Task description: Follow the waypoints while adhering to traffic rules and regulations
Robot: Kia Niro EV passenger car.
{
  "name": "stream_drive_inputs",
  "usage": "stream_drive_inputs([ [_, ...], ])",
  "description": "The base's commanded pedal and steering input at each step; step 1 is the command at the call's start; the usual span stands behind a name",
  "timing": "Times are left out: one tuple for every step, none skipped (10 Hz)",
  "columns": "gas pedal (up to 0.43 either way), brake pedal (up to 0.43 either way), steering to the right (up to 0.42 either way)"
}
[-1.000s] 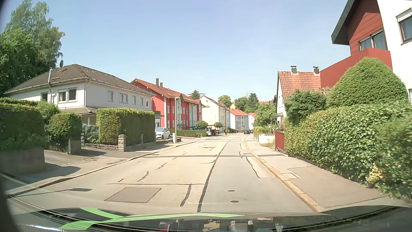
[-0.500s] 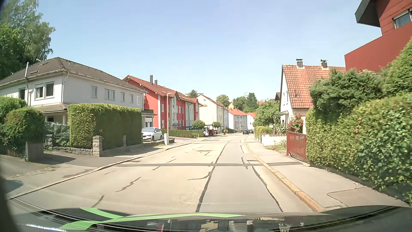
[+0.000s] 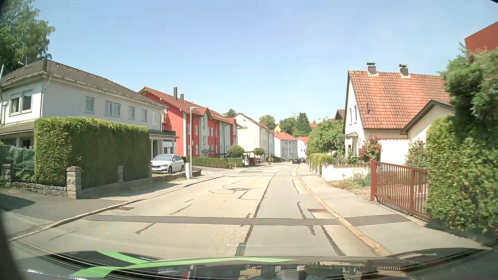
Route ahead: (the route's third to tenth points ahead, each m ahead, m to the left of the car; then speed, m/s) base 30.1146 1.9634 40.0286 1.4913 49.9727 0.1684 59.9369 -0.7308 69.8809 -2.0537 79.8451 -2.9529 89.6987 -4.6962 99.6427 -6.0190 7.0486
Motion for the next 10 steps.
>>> stream_drive_inputs([
  [0.047, 0.000, 0.009],
  [0.047, 0.000, 0.010],
  [0.047, 0.000, 0.010],
  [0.047, 0.000, 0.009],
  [0.047, 0.000, 0.009],
  [0.047, 0.000, 0.009],
  [0.047, 0.000, 0.008],
  [0.047, 0.000, 0.008],
  [0.047, 0.000, 0.008],
  [0.047, 0.000, 0.007],
])
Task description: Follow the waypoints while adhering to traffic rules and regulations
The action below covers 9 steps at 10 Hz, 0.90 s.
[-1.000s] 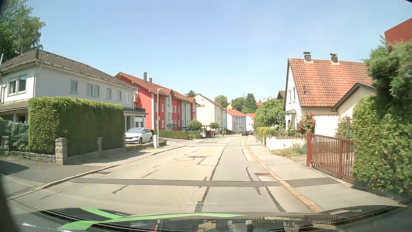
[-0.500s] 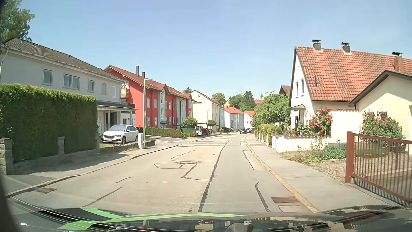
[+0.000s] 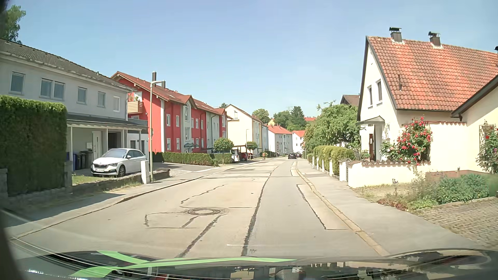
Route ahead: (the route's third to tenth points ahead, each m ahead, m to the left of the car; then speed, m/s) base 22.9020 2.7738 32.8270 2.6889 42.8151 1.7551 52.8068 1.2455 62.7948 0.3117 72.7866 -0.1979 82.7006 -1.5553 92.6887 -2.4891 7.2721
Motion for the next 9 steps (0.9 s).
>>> stream_drive_inputs([
  [0.047, 0.000, 0.006],
  [0.047, 0.000, 0.006],
  [0.047, 0.000, 0.006],
  [0.047, 0.000, 0.005],
  [0.047, 0.000, 0.006],
  [0.047, 0.000, 0.006],
  [0.047, 0.000, 0.007],
  [0.047, 0.000, 0.007],
  [0.039, 0.000, 0.007],
])
